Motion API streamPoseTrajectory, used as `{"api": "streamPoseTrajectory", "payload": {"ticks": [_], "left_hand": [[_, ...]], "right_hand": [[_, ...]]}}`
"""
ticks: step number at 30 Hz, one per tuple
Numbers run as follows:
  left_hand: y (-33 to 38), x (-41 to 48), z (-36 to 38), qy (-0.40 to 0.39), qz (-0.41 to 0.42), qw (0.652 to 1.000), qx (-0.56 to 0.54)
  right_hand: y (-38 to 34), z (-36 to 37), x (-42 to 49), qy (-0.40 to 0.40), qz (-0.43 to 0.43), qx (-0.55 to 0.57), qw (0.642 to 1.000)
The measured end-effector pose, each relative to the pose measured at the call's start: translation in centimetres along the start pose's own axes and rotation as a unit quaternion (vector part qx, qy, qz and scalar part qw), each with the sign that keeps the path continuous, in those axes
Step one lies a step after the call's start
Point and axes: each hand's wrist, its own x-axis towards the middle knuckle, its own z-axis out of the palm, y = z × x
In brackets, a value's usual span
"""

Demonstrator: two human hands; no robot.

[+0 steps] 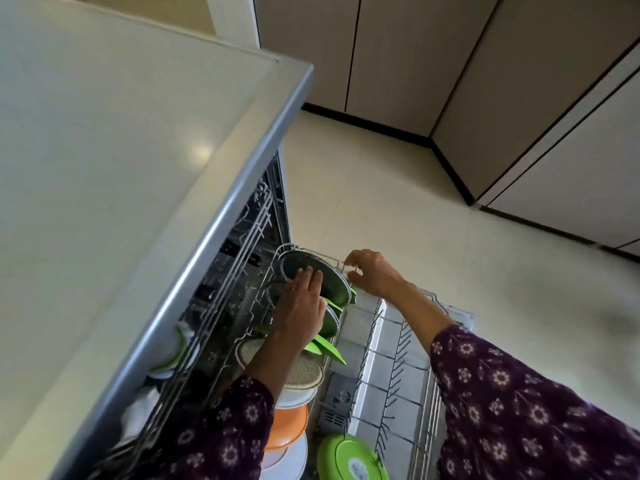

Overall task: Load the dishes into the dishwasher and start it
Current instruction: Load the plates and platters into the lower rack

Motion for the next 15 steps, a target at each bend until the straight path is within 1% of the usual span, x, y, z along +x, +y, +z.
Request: {"api": "streamPoseTrajectory", "payload": {"ticks": [5,8,11,15], "left_hand": [[2.6,-7.1,-7.4,0.009,-0.018,0.999,-0.031],[3.9,-13.0,-11.8,0.034,-0.027,0.997,-0.059],[4.4,-19.2,-15.2,0.065,-0.028,0.996,-0.058],[4.3,-28.0,-18.7,0.094,-0.069,0.987,-0.107]], "right_hand": [[-6.6,-5.0,-8.0,0.007,-0.024,0.012,1.000],[-11.8,-7.6,-13.9,0.008,-0.056,0.014,0.998],[-17.1,-9.4,-19.3,0.004,-0.085,-0.003,0.996],[-23.5,-10.9,-26.2,0.009,-0.143,-0.015,0.990]]}}
